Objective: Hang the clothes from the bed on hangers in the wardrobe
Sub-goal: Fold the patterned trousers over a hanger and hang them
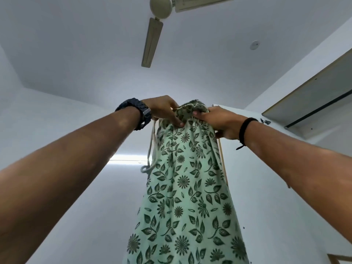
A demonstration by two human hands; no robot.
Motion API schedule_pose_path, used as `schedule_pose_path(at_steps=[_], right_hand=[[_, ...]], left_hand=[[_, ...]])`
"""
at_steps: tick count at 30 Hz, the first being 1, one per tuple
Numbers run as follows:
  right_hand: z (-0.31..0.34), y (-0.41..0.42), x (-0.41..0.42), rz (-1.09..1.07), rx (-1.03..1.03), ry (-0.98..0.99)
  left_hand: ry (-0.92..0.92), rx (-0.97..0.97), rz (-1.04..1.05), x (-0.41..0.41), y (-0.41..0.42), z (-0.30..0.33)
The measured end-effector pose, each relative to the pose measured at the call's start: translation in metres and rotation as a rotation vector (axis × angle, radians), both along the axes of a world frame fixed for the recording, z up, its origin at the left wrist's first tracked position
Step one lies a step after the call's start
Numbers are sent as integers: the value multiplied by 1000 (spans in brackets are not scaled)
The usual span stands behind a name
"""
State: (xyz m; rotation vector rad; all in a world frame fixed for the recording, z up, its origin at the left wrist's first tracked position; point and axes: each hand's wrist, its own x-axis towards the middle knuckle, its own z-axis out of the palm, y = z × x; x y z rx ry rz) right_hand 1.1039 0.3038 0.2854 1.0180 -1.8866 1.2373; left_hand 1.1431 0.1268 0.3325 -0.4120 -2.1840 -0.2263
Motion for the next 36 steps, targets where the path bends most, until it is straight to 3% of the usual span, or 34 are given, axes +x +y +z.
schedule_pose_path(at_steps=[6, 10, 15, 21, 23, 27, 31, 34, 36], right_hand=[[4, 2, -4, 112, -61, -155], [4, 1, -8, 202, -46, -182], [2, 6, -19, 414, -34, -120], [-3, 17, -29, 667, 82, -119], [-3, 17, -31, 586, 126, -105], [-4, 15, -28, 228, 220, -16], [-9, 14, -21, 281, 203, -57], [-18, 2, -27, 171, 291, -54], [-23, -5, -32, 178, 147, -15]], left_hand=[[-586, 141, -66, 16, -27, -3], [-694, 242, -130, 21, -38, -8], [-543, 348, -60, 26, -47, -1], [-439, 579, -350, 20, -45, 1], [-393, 599, -400, 17, -46, 4], [-193, 414, -217, 14, -47, 2], [-75, 324, -248, 14, -48, 1], [-75, 252, -266, 19, -41, 0], [-42, 197, -250, 19, -37, 0]])
